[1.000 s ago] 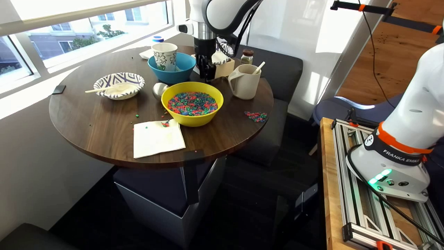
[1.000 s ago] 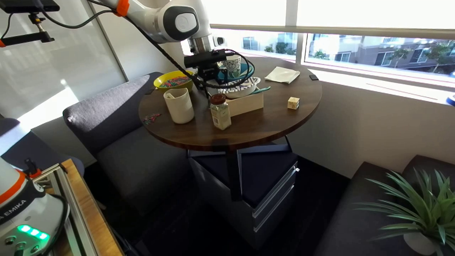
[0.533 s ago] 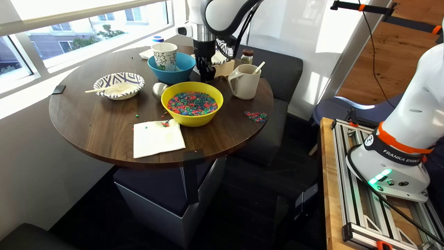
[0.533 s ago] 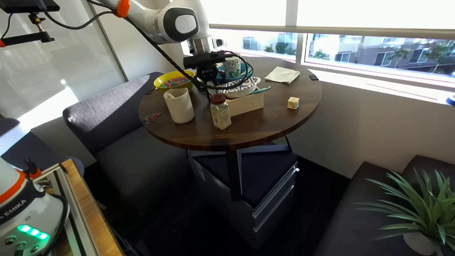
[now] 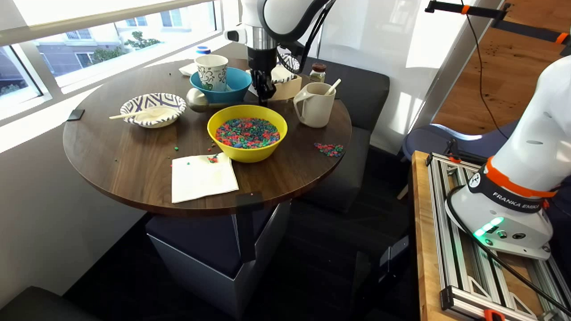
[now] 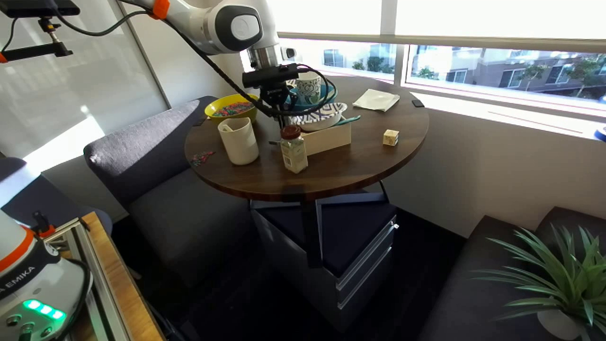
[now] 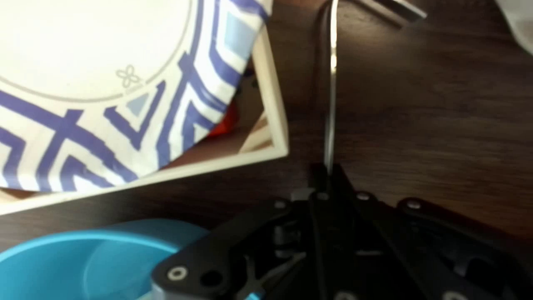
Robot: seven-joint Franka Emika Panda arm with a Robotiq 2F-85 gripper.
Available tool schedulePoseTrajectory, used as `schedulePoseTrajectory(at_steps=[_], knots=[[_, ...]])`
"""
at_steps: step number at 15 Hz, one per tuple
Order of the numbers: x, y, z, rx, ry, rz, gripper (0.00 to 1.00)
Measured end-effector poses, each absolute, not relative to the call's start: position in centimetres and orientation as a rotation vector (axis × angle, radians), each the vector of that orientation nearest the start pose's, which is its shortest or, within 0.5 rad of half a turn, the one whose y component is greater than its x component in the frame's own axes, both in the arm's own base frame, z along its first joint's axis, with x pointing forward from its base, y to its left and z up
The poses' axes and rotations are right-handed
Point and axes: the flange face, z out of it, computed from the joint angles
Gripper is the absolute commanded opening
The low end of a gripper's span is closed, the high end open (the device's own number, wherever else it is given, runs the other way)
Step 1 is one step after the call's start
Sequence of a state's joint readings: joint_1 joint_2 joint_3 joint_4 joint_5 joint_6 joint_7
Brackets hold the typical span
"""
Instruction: Put the silver ladle in the yellow bowl
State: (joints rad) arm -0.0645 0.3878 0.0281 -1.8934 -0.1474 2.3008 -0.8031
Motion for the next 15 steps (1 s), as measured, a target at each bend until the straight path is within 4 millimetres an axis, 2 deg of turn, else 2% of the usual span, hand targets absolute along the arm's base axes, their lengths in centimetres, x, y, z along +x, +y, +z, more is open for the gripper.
schedulePoseTrajectory(at_steps=[5,11,15], knots=[[63.0,-2.3,34.7,-2.916,-1.441,-0.068,0.01],[61.8,-2.0,40.6,-2.842,-1.614,-0.095,0.01],[58.6,-1.6,43.9,-2.723,-1.782,0.186,0.01]])
